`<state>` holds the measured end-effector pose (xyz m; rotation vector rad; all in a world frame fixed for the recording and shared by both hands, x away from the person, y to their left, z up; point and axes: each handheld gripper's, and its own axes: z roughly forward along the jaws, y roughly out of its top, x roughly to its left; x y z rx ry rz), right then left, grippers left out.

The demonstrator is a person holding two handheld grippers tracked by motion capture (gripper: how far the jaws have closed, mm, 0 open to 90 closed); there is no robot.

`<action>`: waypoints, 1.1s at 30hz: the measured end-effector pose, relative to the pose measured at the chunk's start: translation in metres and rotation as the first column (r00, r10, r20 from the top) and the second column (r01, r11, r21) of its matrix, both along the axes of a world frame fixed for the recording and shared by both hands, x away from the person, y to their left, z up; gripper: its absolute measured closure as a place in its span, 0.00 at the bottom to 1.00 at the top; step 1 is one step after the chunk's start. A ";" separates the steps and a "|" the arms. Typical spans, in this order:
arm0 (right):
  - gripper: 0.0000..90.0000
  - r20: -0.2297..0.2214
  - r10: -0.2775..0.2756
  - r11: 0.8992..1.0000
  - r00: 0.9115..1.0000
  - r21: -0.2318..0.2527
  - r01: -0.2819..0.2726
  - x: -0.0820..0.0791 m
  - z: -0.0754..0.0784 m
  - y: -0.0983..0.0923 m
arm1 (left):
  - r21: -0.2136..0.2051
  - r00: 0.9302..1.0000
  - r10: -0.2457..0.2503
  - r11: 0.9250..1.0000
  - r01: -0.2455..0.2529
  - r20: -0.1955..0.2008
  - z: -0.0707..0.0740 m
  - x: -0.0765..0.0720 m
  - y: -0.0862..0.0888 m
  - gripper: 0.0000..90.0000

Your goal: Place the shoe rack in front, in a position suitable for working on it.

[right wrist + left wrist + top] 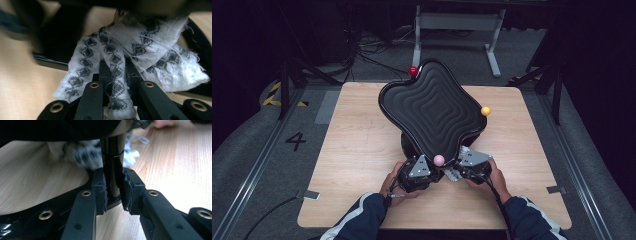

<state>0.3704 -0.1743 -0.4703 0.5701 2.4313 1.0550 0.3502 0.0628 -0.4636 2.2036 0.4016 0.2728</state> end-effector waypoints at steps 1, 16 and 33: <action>0.89 0.001 0.016 1.000 1.000 -0.002 -0.016 -0.003 0.000 0.004 | 0.001 1.000 0.000 1.000 0.000 0.004 0.000 0.000 0.000 0.82; 0.89 0.014 -0.077 0.997 0.997 0.006 0.077 0.019 -0.002 -0.014 | 0.002 1.000 -0.001 1.000 0.001 -0.001 0.000 0.000 0.000 0.82; 0.90 -0.033 -0.339 0.939 0.940 0.059 0.340 0.062 -0.010 -0.081 | -0.002 1.000 -0.004 1.000 0.004 -0.003 -0.001 0.001 0.001 0.82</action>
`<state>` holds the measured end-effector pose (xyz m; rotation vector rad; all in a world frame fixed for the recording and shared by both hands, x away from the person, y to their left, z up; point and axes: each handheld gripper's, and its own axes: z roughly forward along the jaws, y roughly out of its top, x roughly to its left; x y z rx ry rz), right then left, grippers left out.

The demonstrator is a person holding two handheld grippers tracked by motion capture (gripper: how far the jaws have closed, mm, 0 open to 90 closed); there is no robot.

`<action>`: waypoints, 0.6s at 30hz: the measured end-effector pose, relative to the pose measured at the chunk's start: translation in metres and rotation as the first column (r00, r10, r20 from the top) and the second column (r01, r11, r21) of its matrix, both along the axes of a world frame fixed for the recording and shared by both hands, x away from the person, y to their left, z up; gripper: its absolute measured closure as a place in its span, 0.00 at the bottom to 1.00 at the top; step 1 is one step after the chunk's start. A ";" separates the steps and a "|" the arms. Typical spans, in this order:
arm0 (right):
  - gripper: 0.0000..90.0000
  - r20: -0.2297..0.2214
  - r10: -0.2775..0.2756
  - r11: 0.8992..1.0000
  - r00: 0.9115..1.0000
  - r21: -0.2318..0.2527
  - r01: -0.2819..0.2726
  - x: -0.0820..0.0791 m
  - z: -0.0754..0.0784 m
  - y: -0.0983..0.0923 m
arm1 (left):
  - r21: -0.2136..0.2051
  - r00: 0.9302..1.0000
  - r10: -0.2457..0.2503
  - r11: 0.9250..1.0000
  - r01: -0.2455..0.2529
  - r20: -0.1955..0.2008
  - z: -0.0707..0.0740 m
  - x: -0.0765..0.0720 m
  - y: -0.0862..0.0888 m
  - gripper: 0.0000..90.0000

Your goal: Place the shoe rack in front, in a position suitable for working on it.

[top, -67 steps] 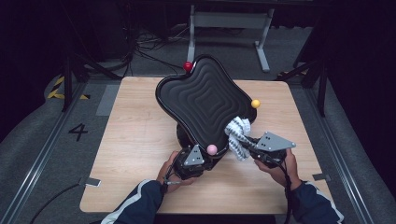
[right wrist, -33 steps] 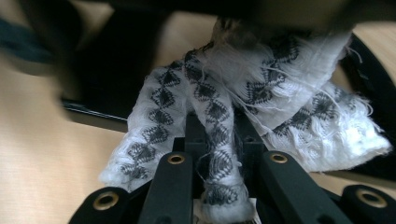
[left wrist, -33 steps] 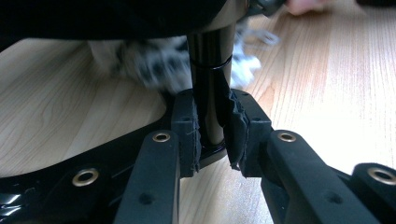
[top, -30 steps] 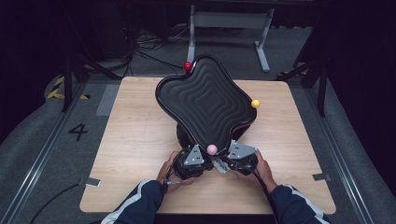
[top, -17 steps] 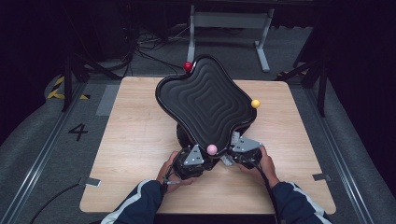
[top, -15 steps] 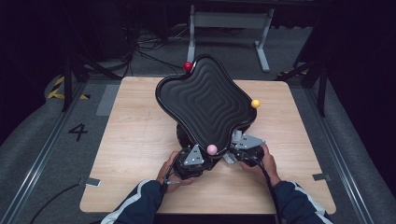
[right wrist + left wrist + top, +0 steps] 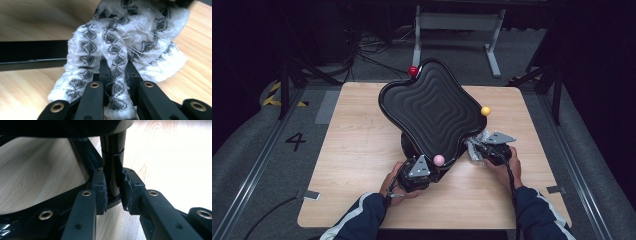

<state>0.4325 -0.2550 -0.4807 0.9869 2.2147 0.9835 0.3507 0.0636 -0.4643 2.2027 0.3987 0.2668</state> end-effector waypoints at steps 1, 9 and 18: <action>0.90 0.011 -0.017 1.000 1.000 -0.008 0.017 0.000 0.001 -0.003 | 0.001 1.000 0.000 1.000 0.000 0.000 0.000 0.000 0.000 0.82; 0.90 0.048 -0.086 0.996 0.995 0.019 0.085 0.002 0.012 -0.021 | 0.006 1.000 -0.003 1.000 0.003 0.003 0.000 0.000 0.000 0.82; 0.90 0.055 0.021 1.000 0.998 -0.008 -0.021 -0.004 0.009 0.000 | 0.008 1.000 -0.003 1.000 0.003 0.004 0.000 0.000 0.000 0.82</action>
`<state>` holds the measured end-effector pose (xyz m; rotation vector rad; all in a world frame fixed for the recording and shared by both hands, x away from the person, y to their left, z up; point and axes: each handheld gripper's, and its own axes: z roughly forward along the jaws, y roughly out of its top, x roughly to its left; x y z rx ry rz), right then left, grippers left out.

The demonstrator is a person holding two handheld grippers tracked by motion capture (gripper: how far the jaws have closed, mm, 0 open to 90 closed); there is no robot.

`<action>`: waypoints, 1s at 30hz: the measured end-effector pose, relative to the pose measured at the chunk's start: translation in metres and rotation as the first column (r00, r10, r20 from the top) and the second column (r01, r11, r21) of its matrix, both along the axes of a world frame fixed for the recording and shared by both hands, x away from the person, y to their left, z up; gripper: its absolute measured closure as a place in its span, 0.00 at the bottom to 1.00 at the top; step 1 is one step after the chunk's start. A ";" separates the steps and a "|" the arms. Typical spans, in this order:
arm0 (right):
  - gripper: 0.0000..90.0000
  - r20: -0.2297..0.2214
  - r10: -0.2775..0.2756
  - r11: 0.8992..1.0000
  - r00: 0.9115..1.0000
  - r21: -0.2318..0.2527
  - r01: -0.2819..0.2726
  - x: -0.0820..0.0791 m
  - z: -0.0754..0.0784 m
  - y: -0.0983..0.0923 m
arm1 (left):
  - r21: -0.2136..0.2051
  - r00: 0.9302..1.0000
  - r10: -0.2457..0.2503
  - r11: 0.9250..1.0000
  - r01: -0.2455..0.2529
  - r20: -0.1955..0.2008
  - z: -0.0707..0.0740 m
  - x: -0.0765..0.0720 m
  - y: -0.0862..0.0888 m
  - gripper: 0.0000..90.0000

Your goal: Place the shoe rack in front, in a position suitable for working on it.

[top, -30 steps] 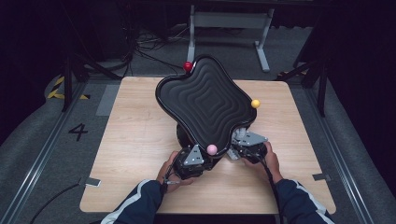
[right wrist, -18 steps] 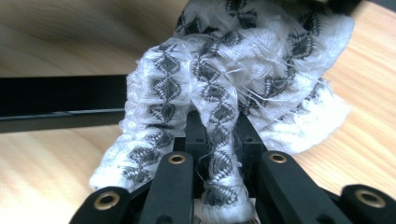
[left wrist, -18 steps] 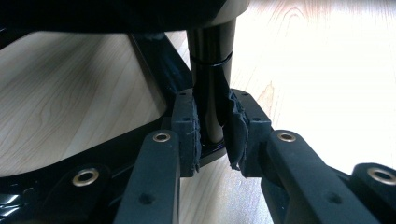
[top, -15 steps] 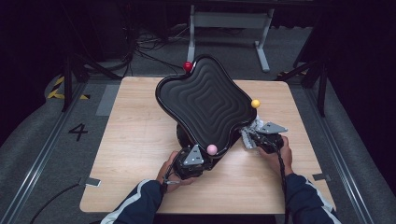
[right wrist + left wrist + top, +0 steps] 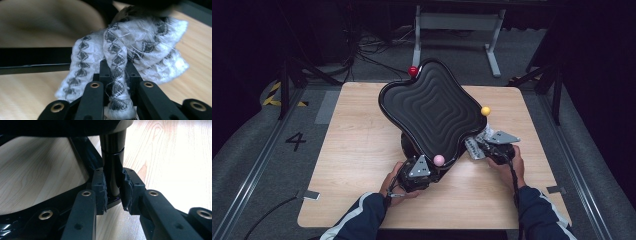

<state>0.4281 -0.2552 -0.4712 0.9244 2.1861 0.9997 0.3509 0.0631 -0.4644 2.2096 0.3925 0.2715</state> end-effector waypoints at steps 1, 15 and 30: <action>0.90 -0.007 0.021 1.000 1.000 -0.005 -0.021 -0.001 -0.002 0.007 | 0.003 1.000 0.000 1.000 0.000 -0.001 0.000 0.000 0.000 0.82; 0.89 -0.058 0.260 0.966 0.964 0.010 -0.260 -0.038 -0.005 0.061 | 0.019 1.000 0.001 1.000 -0.001 0.006 0.001 -0.001 0.000 0.82; 0.89 -0.047 0.398 0.916 0.916 -0.040 -0.399 -0.065 -0.002 0.095 | 0.009 1.000 0.019 1.000 -0.019 0.009 0.000 -0.001 0.000 0.82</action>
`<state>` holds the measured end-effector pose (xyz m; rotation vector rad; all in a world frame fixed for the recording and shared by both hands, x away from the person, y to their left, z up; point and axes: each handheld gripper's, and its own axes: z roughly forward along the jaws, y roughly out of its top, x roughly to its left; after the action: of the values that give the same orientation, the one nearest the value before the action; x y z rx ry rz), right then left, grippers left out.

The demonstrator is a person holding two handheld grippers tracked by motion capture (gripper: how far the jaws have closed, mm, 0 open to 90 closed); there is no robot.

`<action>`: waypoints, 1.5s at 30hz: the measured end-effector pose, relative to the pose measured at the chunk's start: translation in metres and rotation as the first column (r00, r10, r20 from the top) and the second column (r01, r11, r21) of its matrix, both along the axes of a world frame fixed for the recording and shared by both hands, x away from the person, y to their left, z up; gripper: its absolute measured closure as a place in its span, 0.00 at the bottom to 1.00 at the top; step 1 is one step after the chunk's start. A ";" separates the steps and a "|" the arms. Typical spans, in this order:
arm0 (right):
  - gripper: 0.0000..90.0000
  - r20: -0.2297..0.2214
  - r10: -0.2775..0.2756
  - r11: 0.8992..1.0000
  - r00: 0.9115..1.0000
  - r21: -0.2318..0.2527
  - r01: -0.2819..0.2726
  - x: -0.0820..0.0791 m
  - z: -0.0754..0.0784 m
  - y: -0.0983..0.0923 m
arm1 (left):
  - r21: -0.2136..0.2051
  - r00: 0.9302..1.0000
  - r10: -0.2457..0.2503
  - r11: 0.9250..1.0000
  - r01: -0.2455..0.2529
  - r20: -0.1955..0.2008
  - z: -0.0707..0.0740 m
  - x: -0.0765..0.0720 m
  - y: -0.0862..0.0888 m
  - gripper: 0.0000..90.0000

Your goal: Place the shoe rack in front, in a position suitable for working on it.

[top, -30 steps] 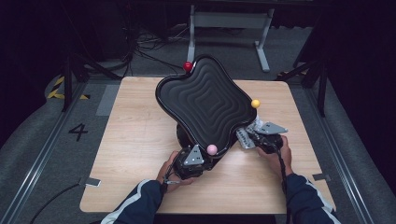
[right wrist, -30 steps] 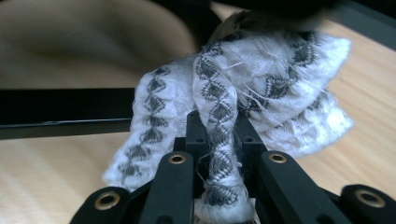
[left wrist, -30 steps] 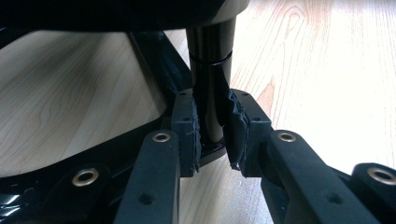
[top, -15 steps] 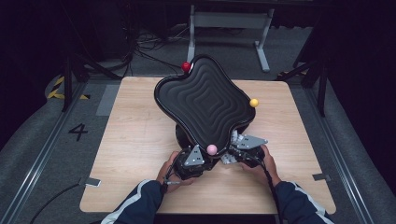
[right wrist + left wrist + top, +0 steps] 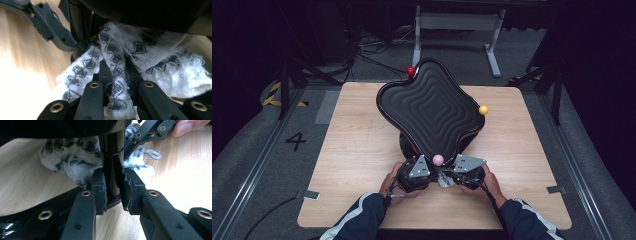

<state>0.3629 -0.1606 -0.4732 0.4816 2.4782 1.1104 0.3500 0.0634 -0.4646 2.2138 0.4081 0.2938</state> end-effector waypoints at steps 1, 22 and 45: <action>0.89 0.003 -0.006 1.000 1.000 -0.001 0.006 0.001 0.000 0.000 | -0.001 1.000 0.001 1.000 -0.001 0.001 0.000 0.000 0.000 0.82; 0.89 -0.050 -0.227 0.973 0.973 0.031 0.229 0.045 -0.011 -0.051 | 0.031 0.994 -0.029 0.999 0.025 0.103 -0.005 -0.009 -0.026 0.80; 0.89 -0.023 -0.195 0.981 0.981 -0.008 0.195 0.042 -0.009 -0.047 | -0.005 0.995 -0.022 1.000 0.023 0.096 -0.001 -0.014 -0.022 0.80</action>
<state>0.4048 -0.2081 -0.4824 0.7229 2.3927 1.0247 0.3355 0.0415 -0.4658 2.1875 0.3314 0.3847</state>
